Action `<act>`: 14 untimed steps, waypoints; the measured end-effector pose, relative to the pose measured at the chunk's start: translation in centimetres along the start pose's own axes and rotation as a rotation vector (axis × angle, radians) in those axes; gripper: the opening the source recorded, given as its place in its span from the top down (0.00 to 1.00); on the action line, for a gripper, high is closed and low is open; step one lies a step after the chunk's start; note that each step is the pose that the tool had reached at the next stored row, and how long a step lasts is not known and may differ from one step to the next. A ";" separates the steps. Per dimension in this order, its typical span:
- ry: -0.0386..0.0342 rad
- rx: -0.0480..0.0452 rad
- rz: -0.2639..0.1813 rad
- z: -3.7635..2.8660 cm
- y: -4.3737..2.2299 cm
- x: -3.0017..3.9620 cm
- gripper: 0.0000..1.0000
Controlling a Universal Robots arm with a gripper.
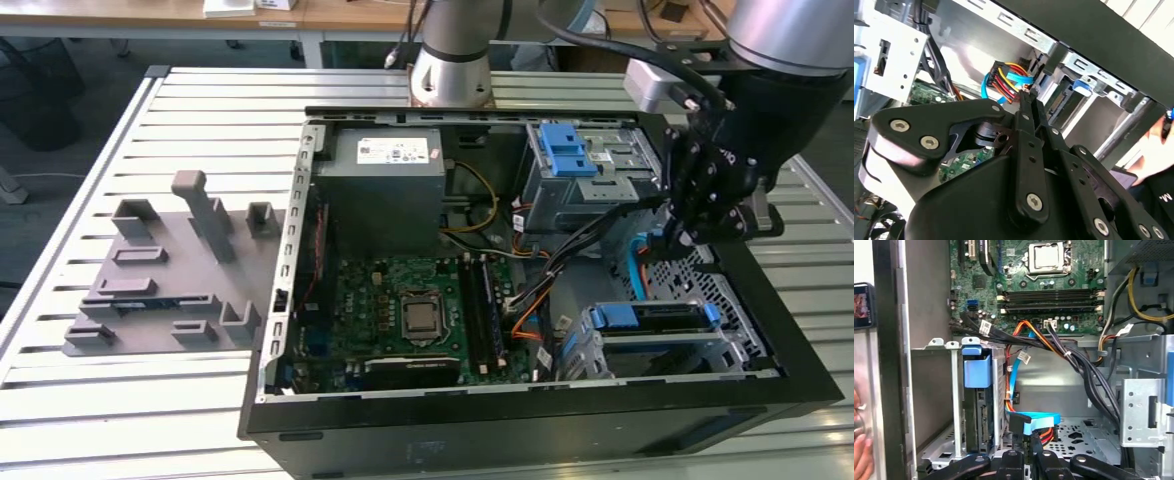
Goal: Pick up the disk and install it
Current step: 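Insert the first disk wire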
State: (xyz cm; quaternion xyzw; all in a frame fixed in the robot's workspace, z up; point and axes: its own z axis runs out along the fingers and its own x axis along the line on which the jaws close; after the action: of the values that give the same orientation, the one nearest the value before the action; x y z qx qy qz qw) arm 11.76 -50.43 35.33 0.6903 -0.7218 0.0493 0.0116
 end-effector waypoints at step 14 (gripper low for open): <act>-0.0276 -0.0063 0.004 0.40 -0.03 1.11 0.83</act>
State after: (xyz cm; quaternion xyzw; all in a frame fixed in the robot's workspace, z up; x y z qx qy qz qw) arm 11.76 -51.57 35.03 0.6894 -0.7234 0.0376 0.0037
